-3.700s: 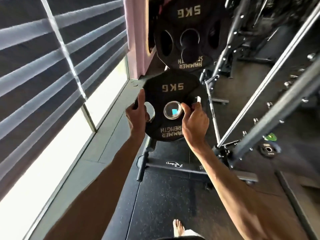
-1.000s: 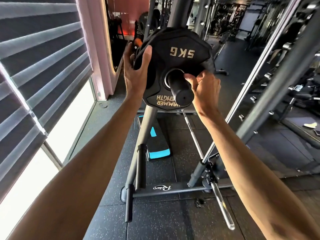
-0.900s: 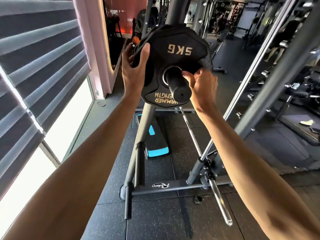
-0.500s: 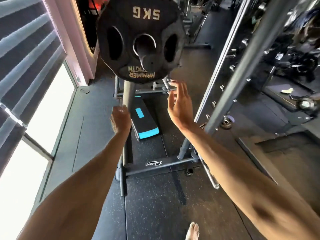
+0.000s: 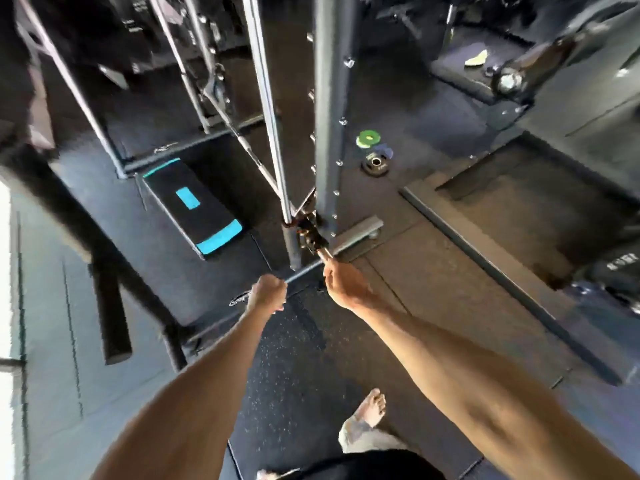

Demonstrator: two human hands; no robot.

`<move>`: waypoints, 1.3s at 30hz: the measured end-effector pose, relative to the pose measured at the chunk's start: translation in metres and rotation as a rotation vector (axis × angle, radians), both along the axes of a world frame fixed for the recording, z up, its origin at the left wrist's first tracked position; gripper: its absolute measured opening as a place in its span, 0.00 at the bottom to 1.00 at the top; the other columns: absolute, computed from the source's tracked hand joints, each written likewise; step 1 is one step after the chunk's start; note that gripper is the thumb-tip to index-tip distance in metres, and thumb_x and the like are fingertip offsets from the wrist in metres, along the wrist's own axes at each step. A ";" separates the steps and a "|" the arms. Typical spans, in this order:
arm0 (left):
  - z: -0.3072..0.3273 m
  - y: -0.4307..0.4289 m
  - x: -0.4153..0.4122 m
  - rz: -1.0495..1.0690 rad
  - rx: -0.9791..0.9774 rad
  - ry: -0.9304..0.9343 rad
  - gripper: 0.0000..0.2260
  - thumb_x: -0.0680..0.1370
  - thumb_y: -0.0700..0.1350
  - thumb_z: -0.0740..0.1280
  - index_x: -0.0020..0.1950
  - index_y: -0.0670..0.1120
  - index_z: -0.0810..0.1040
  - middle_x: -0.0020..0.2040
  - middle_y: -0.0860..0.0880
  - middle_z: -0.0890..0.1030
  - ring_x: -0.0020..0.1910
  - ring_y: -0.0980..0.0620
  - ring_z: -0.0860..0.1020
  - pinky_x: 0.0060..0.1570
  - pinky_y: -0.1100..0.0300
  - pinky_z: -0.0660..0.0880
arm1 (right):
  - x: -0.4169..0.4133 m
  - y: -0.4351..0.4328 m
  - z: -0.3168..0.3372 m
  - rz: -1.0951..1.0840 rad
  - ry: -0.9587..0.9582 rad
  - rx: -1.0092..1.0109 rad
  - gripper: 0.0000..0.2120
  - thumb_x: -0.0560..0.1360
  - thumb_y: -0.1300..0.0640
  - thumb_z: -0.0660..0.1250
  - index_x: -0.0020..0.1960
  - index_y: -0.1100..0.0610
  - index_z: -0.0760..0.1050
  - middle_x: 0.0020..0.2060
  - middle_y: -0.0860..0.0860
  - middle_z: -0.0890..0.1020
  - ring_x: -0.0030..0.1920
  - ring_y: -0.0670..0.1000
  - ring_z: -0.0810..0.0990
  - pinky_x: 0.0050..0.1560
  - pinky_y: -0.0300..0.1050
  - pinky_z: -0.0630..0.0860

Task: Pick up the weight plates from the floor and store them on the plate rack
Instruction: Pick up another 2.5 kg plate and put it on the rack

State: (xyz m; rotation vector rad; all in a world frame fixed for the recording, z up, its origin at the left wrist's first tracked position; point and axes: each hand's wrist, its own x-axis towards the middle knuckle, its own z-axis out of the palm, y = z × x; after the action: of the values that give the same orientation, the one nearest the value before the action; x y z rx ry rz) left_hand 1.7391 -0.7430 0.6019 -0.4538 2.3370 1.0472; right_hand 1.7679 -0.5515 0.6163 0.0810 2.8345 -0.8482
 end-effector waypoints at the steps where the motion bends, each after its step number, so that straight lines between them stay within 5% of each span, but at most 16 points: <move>1: -0.004 0.028 0.000 -0.084 -0.035 -0.018 0.12 0.79 0.40 0.60 0.42 0.36 0.80 0.42 0.37 0.84 0.37 0.40 0.84 0.35 0.52 0.82 | 0.006 0.026 -0.009 -0.027 -0.075 0.006 0.09 0.79 0.61 0.59 0.55 0.59 0.76 0.47 0.57 0.83 0.43 0.58 0.82 0.43 0.47 0.77; 4: -0.014 0.110 -0.001 -0.288 -0.058 -0.073 0.12 0.78 0.41 0.59 0.48 0.35 0.80 0.43 0.37 0.84 0.41 0.39 0.84 0.37 0.56 0.79 | 0.021 0.098 -0.027 -0.058 -0.262 0.057 0.06 0.77 0.59 0.62 0.52 0.57 0.76 0.48 0.58 0.82 0.49 0.60 0.82 0.47 0.51 0.79; 8: -0.021 0.206 -0.010 -0.523 -0.087 -0.085 0.14 0.81 0.45 0.60 0.55 0.36 0.80 0.51 0.38 0.83 0.50 0.39 0.83 0.51 0.48 0.81 | 0.031 0.176 -0.037 -0.092 -0.372 0.159 0.10 0.79 0.60 0.58 0.58 0.59 0.75 0.56 0.59 0.80 0.58 0.61 0.78 0.55 0.51 0.74; 13: -0.031 0.295 -0.031 -0.731 -0.110 -0.126 0.11 0.78 0.44 0.61 0.51 0.39 0.79 0.50 0.38 0.84 0.53 0.39 0.82 0.53 0.51 0.79 | 0.023 0.250 -0.054 -0.190 -0.458 0.131 0.12 0.81 0.58 0.56 0.61 0.60 0.73 0.61 0.60 0.78 0.60 0.62 0.78 0.57 0.52 0.75; 18: -0.055 0.352 -0.073 -0.893 -0.179 -0.162 0.14 0.80 0.45 0.59 0.58 0.37 0.77 0.56 0.36 0.82 0.55 0.39 0.81 0.52 0.52 0.76 | -0.007 0.310 -0.077 -0.233 -0.526 0.104 0.13 0.80 0.57 0.56 0.58 0.60 0.76 0.58 0.59 0.80 0.57 0.61 0.80 0.54 0.50 0.76; 21: -0.071 0.381 -0.114 -0.902 -0.191 -0.213 0.14 0.80 0.45 0.58 0.59 0.38 0.76 0.57 0.36 0.82 0.55 0.40 0.81 0.53 0.52 0.77 | -0.040 0.343 -0.083 -0.244 -0.572 0.075 0.14 0.82 0.57 0.56 0.60 0.61 0.75 0.59 0.61 0.80 0.58 0.61 0.80 0.54 0.50 0.76; 26: -0.083 0.424 -0.190 -0.898 -0.208 -0.271 0.15 0.78 0.46 0.58 0.57 0.40 0.77 0.58 0.38 0.81 0.56 0.40 0.81 0.55 0.51 0.76 | -0.114 0.390 -0.087 -0.280 -0.686 0.012 0.10 0.81 0.55 0.55 0.49 0.56 0.73 0.51 0.60 0.82 0.51 0.60 0.83 0.49 0.51 0.78; 29: -0.081 0.454 -0.244 -0.882 -0.190 -0.258 0.15 0.79 0.47 0.57 0.59 0.41 0.77 0.63 0.39 0.79 0.61 0.40 0.78 0.58 0.51 0.75 | -0.175 0.413 -0.083 -0.254 -0.658 0.025 0.14 0.83 0.55 0.53 0.57 0.60 0.75 0.54 0.59 0.82 0.54 0.60 0.82 0.51 0.48 0.76; 33: -0.071 0.482 -0.313 -0.833 -0.214 -0.228 0.16 0.81 0.46 0.56 0.61 0.40 0.77 0.62 0.39 0.79 0.61 0.40 0.77 0.56 0.52 0.74 | -0.256 0.436 -0.081 -0.214 -0.619 -0.035 0.15 0.83 0.56 0.53 0.62 0.61 0.72 0.50 0.60 0.83 0.45 0.56 0.83 0.44 0.49 0.79; 39: -0.095 0.510 -0.418 -0.694 -0.191 -0.301 0.16 0.80 0.44 0.58 0.56 0.34 0.79 0.56 0.34 0.81 0.54 0.37 0.82 0.52 0.49 0.79 | -0.379 0.481 -0.099 -0.113 -0.643 -0.025 0.13 0.82 0.60 0.54 0.50 0.65 0.75 0.44 0.61 0.80 0.43 0.57 0.79 0.38 0.46 0.71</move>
State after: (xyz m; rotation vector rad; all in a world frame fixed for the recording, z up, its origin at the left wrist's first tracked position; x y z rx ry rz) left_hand 1.3210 -0.2331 0.5066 0.1352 2.0767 0.3961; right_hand 1.3891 -0.0707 0.5173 0.4295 2.2293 -0.7143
